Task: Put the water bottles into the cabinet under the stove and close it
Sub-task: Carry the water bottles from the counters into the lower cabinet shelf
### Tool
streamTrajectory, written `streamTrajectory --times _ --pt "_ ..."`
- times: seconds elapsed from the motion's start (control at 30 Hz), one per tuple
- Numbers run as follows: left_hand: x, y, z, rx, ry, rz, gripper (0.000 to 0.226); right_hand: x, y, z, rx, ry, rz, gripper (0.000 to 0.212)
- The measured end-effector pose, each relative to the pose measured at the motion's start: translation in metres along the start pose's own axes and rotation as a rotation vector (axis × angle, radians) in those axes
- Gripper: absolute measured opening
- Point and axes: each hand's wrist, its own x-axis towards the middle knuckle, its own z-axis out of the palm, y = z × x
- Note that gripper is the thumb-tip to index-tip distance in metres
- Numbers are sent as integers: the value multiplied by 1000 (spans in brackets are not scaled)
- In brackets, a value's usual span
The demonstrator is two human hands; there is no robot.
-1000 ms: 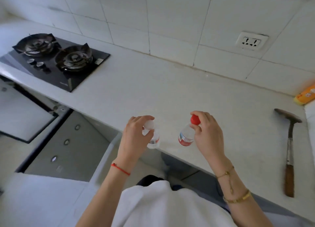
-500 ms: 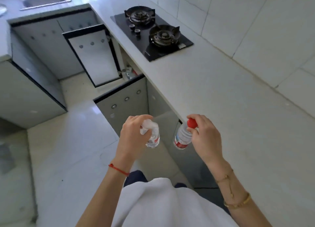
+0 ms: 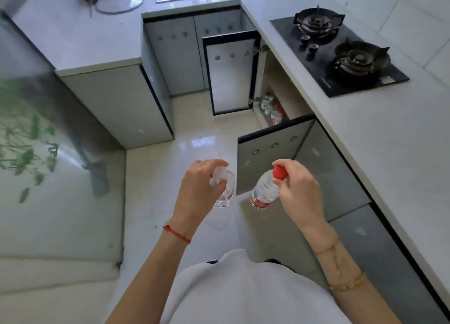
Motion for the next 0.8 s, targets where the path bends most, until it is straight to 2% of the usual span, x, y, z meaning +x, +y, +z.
streamTrajectory --times 0.37,0.53,0.8 --pt "84 -115 -83 59 73 -102 36 110 -109 115 35 -138 -126 32" --pt "151 -155 -89 34 58 -124 36 177 -125 158 25 -160 -137 31" --pt "303 -199 -85 18 -15 -102 35 319 -131 210 39 -149 -96 29"
